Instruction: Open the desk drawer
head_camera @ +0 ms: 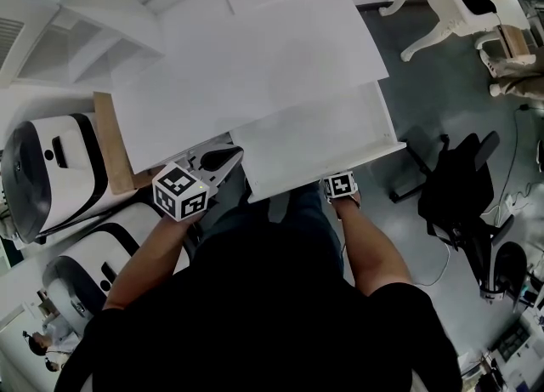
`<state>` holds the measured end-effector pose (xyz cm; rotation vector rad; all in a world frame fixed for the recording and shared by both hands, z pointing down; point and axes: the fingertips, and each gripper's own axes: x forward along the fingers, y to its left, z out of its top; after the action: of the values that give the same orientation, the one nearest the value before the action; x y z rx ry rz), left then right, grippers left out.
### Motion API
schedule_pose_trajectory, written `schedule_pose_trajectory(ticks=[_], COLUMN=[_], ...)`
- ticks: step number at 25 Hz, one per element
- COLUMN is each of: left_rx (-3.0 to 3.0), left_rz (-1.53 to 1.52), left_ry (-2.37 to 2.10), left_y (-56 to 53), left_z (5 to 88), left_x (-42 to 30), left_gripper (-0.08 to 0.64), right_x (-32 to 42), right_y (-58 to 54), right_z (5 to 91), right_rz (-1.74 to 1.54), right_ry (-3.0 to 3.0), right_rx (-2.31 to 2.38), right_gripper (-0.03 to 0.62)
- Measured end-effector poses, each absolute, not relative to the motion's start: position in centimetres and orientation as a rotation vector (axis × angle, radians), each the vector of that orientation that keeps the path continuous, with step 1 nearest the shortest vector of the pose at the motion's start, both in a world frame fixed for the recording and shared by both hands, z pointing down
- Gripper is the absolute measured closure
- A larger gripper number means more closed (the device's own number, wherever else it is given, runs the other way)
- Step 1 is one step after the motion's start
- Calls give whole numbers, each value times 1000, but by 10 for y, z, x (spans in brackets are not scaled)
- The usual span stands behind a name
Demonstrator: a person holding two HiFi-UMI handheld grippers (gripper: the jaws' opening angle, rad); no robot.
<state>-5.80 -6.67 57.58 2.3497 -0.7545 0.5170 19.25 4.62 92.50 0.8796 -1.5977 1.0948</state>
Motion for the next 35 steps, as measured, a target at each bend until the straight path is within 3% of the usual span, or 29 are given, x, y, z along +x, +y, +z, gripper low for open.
schedule_pose_trajectory(ticks=[5, 10, 23, 35], left_rx=[2353, 2369, 2440, 2530], left_rz=[501, 479, 449, 423], left_ry=[-754, -740, -699, -654], left_y=[-73, -78, -101, -120], left_z=[574, 570, 552, 521], left_x=[-58, -53, -46, -35], left_gripper=[548, 548, 548, 548], right_x=[197, 207, 224, 209], right_y=[52, 61, 40, -22], right_z=[916, 903, 846, 759], right_rz=[1145, 1139, 1191, 1041], right_ry=[-1586, -1586, -1645, -1838], right_rx=[944, 969, 1168, 1297], right_gripper=[508, 552, 580, 583])
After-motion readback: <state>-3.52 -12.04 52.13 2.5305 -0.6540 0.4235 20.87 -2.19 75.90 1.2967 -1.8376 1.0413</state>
